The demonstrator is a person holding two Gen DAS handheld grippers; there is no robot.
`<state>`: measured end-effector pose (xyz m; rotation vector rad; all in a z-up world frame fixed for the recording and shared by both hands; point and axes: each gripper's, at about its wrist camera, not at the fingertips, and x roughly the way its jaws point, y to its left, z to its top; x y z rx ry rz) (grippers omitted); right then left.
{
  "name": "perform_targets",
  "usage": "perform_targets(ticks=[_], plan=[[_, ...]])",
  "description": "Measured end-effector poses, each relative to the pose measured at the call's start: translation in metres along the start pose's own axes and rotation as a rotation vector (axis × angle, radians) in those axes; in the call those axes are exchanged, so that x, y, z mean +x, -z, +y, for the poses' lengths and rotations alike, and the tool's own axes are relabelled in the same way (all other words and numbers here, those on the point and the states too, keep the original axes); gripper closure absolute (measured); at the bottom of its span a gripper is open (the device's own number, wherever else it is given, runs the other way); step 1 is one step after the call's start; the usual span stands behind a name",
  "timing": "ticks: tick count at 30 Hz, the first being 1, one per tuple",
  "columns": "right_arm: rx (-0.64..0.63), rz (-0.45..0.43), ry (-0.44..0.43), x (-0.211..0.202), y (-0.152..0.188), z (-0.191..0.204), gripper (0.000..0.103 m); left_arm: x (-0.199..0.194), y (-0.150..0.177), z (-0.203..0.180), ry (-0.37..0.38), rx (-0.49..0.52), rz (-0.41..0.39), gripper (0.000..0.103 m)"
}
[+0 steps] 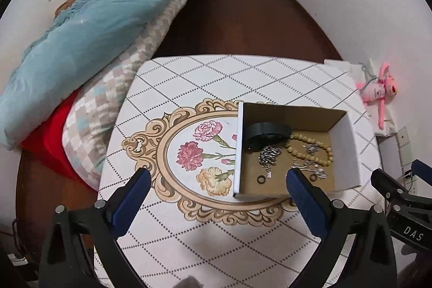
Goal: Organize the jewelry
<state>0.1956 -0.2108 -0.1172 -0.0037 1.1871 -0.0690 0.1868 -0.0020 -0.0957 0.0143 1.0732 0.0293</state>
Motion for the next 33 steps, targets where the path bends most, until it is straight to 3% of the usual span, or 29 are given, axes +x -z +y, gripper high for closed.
perform_targets(ticks=[11,23,33], plan=[[0.032,-0.184,0.006,-0.112,0.034,-0.007,0.001,-0.099,0.020,0.004,0.049,-0.010,-0.111,0.001],[0.032,-0.321,-0.012,-0.218,0.063,-0.004,0.000,-0.189,0.031,0.014,0.034,0.006,-0.230,0.001],[0.028,-0.376,-0.014,-0.276,0.077,-0.004,0.000,-0.229,0.035,0.013,0.070,0.020,-0.250,0.001]])
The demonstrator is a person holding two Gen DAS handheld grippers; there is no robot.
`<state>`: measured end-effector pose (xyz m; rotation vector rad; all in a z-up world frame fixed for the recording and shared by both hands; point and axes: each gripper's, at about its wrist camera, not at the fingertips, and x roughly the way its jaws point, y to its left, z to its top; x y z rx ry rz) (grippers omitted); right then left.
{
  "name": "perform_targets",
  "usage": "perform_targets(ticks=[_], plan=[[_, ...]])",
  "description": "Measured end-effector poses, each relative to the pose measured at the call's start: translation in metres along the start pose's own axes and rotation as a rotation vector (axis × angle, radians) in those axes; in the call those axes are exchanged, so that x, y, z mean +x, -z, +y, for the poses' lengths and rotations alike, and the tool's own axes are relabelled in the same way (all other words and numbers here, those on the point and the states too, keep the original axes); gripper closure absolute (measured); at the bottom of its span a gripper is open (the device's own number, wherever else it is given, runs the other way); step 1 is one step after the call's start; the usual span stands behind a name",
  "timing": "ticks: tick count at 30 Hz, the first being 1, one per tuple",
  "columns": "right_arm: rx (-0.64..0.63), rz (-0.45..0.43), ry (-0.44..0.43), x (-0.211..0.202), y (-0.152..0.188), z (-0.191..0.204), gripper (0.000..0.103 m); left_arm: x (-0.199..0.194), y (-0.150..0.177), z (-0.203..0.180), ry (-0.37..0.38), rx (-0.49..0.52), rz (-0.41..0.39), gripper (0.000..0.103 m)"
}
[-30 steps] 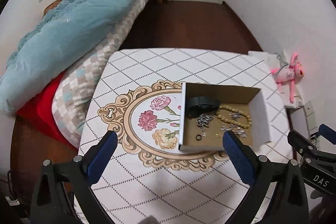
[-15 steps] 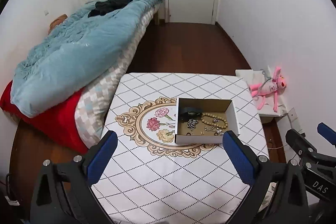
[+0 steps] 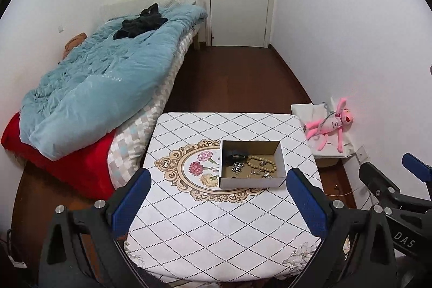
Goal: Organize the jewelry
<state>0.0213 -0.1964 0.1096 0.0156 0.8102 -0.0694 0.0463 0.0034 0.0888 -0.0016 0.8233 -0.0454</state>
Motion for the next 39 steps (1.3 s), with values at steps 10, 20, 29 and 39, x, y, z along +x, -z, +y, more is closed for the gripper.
perform_targets(ticks=[10,20,29,39], plan=[[0.026,0.046,0.010,0.011,-0.009,-0.010,0.000,0.036,-0.009,0.000,-0.028,-0.018,0.085,0.000],[0.023,0.154,0.025,0.084,-0.029,-0.013,0.000,0.088,-0.023,-0.004,-0.051,-0.009,0.179,0.000],[0.001,0.237,0.021,0.131,-0.040,-0.005,0.000,0.123,-0.033,-0.004,-0.051,0.003,0.268,0.001],[-0.035,0.311,0.026,0.156,-0.042,0.001,0.000,0.143,-0.030,-0.002,-0.065,0.002,0.319,0.000]])
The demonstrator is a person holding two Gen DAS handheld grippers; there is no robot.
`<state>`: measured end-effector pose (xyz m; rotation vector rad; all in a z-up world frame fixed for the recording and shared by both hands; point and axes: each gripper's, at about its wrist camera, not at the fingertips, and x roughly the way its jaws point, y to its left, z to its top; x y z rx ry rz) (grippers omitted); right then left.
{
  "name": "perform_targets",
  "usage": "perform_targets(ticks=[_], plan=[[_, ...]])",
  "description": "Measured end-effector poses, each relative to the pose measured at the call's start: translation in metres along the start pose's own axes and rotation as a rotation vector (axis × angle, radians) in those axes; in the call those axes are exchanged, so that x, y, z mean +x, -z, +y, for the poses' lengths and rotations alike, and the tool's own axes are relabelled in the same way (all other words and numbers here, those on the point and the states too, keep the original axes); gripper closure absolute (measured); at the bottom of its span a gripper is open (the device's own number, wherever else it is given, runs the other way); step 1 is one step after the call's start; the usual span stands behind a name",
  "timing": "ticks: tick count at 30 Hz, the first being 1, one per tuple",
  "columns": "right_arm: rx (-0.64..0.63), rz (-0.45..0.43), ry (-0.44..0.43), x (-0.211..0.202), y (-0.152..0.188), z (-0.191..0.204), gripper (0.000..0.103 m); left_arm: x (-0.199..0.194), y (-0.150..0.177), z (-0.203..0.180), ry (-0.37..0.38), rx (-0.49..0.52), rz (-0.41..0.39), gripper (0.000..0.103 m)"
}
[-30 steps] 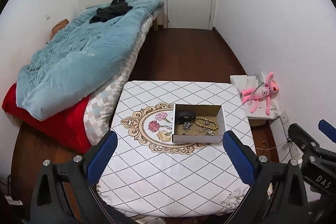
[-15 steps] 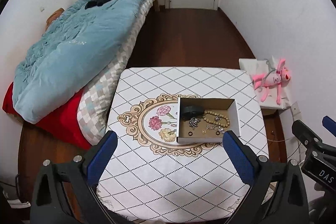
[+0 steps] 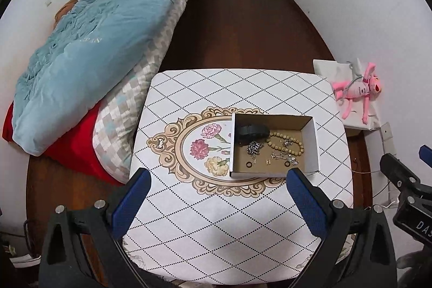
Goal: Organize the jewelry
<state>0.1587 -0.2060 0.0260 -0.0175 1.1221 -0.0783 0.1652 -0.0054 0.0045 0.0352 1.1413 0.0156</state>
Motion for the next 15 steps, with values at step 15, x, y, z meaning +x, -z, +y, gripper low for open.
perform_targets(ticks=[15], plan=[[-0.013,0.029,0.001,0.0065,0.0028,0.0017,0.000,0.0006,0.0047,-0.0002,-0.011,0.009,-0.001,0.000]])
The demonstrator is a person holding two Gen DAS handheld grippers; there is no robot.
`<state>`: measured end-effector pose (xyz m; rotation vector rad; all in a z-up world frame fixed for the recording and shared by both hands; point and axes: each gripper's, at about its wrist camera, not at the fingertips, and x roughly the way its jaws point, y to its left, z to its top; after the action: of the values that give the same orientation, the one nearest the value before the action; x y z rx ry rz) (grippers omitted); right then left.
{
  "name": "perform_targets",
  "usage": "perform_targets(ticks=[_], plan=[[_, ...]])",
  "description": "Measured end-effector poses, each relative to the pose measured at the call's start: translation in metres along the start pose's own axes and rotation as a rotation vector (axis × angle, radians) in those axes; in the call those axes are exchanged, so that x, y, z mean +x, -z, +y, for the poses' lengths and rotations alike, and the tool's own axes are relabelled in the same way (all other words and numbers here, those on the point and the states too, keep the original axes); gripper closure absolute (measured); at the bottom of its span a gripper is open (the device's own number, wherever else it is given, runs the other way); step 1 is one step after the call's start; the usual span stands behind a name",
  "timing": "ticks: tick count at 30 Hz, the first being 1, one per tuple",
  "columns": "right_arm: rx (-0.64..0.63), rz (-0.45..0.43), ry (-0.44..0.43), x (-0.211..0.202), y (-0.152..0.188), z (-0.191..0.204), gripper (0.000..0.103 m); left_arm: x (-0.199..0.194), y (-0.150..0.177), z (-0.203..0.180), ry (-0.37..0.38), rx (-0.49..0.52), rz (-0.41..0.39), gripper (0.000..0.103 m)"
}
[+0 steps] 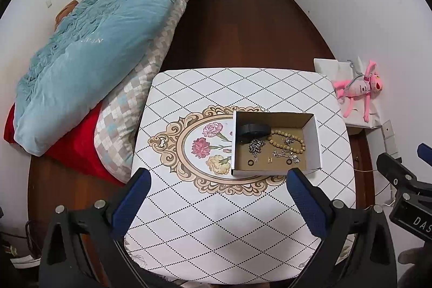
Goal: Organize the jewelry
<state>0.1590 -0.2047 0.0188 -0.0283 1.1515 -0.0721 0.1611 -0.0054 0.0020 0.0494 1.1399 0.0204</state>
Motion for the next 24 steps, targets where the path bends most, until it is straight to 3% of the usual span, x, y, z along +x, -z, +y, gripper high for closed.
perform_targets(ticks=[24], plan=[[-0.006,0.032,-0.005,0.0078,0.0082,-0.0032,0.000,0.0015,0.0077,-0.0012,0.003,-0.003,0.007,0.000]])
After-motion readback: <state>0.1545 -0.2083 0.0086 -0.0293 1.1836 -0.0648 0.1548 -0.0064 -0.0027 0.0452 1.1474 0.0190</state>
